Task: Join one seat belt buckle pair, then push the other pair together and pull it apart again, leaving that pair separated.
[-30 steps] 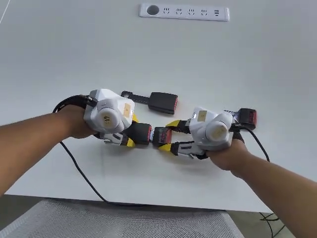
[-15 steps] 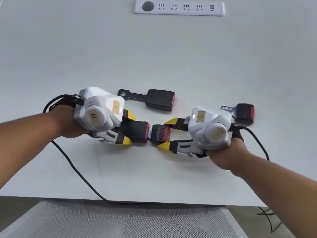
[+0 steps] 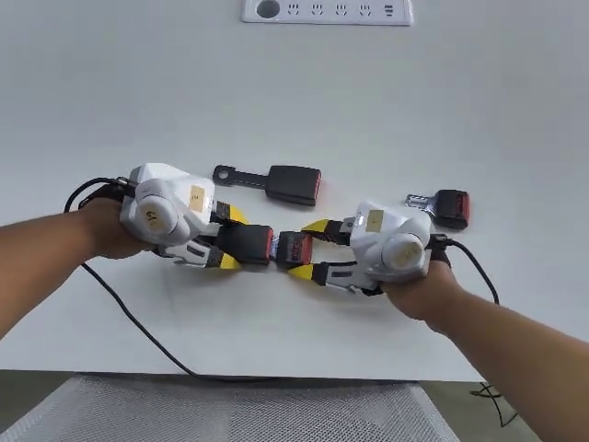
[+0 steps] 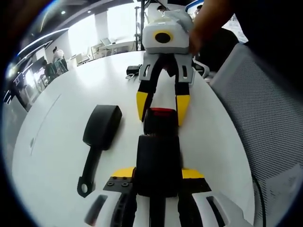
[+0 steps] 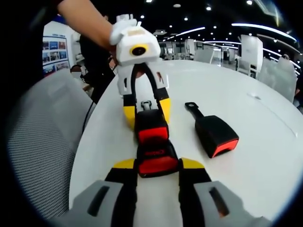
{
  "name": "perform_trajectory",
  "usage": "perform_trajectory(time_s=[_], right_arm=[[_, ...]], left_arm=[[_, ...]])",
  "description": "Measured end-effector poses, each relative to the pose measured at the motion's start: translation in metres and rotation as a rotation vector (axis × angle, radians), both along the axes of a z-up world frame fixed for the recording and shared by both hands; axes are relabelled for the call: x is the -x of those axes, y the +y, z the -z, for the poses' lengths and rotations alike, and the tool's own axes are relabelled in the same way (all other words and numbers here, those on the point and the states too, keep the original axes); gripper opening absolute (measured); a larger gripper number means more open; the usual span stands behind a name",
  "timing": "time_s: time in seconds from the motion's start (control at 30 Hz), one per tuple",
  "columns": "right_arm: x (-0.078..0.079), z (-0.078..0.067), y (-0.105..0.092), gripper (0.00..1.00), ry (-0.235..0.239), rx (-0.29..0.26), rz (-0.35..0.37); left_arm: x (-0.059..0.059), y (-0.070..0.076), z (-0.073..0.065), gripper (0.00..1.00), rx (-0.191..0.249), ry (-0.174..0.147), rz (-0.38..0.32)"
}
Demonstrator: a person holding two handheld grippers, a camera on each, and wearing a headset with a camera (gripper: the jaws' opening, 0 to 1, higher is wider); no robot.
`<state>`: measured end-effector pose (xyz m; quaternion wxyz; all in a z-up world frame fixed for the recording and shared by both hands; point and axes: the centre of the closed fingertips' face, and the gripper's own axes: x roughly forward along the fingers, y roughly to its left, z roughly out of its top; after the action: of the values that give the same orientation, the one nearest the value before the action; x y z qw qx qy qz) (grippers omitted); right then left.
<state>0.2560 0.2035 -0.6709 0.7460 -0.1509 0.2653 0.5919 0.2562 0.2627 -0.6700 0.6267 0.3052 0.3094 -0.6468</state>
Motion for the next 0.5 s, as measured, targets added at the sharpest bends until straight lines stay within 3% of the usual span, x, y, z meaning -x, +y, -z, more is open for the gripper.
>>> perform_trajectory(time_s=[0.5], right_arm=[[0.002, -0.0005, -0.0001, 0.32, -0.009, -0.013, 0.015]], left_arm=[[0.0001, -0.0011, -0.0007, 0.34, 0.04, 0.01, -0.025]])
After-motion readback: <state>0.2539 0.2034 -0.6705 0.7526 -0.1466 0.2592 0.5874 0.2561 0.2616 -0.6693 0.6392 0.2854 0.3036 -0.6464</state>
